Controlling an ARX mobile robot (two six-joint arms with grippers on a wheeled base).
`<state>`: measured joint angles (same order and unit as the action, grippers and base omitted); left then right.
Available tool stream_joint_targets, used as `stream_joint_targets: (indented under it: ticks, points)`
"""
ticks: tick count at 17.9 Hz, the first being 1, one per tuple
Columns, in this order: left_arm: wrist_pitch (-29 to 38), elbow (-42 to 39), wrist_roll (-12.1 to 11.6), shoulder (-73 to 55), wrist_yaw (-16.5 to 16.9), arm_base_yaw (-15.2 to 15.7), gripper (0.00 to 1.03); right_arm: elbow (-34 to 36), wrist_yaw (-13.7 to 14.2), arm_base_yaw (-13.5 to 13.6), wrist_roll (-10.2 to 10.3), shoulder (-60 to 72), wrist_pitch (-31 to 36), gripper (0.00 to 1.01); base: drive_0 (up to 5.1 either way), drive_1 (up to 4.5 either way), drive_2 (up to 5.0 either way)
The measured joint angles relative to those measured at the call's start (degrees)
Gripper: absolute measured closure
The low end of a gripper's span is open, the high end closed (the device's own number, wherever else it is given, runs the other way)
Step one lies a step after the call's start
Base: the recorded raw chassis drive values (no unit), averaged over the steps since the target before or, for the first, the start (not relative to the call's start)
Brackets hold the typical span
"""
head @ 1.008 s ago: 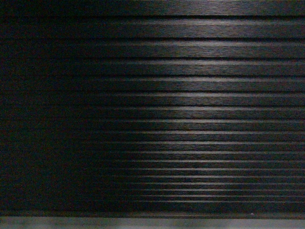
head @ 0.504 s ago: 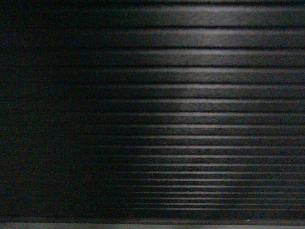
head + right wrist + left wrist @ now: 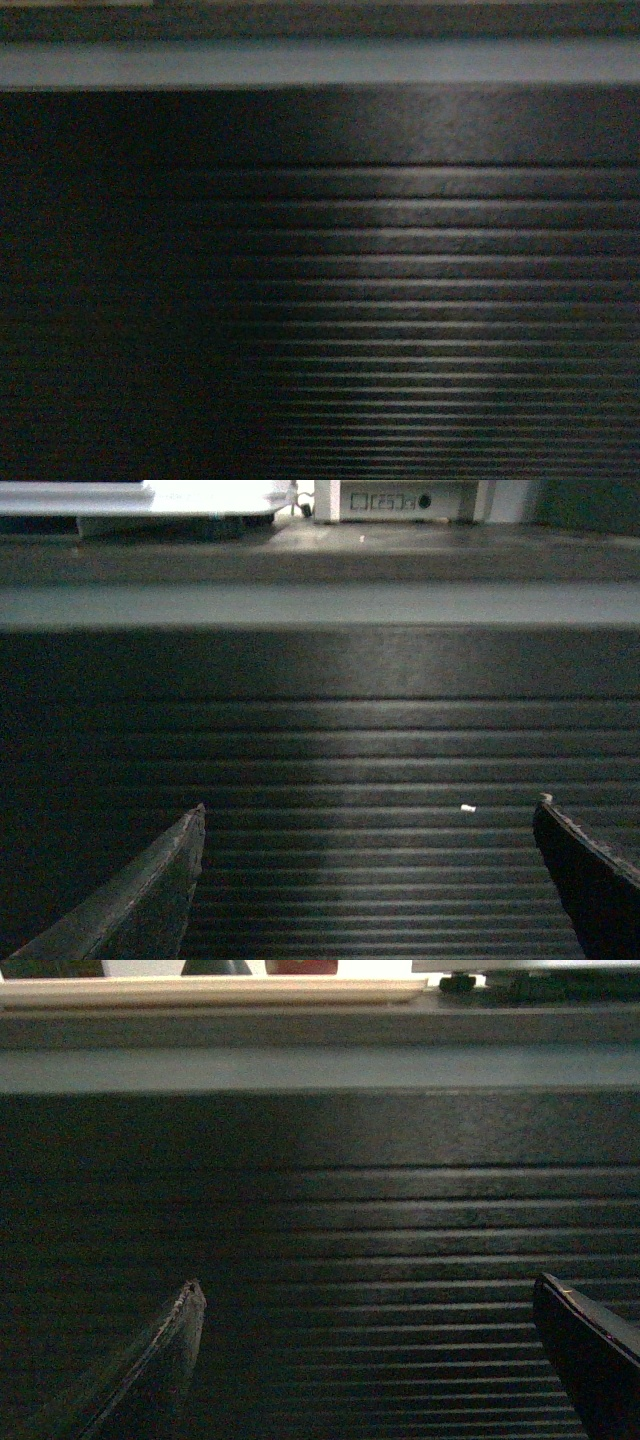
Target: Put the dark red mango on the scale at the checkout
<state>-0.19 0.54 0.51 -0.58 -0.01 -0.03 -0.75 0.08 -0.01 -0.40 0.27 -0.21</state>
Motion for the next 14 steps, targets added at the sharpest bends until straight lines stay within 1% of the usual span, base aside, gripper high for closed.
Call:
stream_joint_targets:
  ticks: [14]
  points:
    - [0.1,0.0,-0.5,0.0,-0.1,0.0,0.05,0.0,-0.2,0.0,0.0,0.0,0.0,0.03,0.0,0.0,0.0]
